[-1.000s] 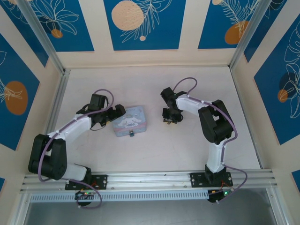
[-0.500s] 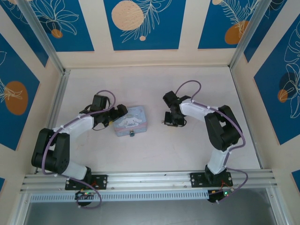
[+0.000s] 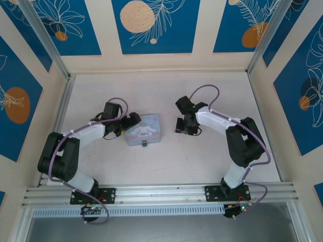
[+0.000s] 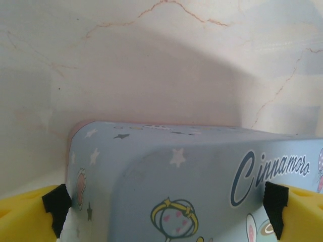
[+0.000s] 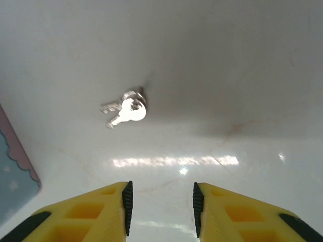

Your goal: Unlock a padlock with a key

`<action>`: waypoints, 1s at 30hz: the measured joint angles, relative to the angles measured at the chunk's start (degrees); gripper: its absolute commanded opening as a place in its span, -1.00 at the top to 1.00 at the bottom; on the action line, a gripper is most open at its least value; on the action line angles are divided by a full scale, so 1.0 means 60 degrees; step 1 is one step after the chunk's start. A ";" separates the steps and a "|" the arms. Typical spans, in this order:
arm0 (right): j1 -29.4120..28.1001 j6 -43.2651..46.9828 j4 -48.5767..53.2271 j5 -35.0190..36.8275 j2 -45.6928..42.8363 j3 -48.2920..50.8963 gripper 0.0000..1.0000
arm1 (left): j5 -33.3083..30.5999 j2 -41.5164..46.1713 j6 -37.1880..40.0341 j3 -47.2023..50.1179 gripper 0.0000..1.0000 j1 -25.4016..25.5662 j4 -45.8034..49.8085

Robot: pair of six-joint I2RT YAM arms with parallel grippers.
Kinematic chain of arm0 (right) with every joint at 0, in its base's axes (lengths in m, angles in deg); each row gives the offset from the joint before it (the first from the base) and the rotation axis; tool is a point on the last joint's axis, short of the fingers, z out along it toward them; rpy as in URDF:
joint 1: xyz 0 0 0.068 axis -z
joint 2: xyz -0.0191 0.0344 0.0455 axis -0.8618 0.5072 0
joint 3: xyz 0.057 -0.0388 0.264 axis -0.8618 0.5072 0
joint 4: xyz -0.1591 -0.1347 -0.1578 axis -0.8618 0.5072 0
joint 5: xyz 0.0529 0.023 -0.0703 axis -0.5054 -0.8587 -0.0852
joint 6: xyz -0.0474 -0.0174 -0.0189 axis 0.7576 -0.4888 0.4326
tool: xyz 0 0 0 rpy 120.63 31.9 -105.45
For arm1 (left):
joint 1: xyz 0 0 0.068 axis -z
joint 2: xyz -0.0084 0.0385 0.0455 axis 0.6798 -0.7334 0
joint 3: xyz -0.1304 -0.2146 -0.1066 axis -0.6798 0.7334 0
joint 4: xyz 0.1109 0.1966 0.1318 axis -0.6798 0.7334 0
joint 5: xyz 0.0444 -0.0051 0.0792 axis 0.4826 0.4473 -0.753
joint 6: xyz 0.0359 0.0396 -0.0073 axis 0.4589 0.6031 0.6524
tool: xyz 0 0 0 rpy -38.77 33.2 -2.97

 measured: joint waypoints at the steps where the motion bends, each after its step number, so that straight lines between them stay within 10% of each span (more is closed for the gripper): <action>1: 0.0029 -0.0025 -0.0011 -0.0018 0.0149 -0.0175 0.21 | -0.0004 0.0000 0.0004 -0.0025 -1.00 0.0000 0.0029; 30: 0.0372 -0.0812 -0.0117 -0.0539 0.1880 -0.1428 1.00 | -0.0076 0.0000 0.0007 -0.0080 -1.00 0.0000 0.0055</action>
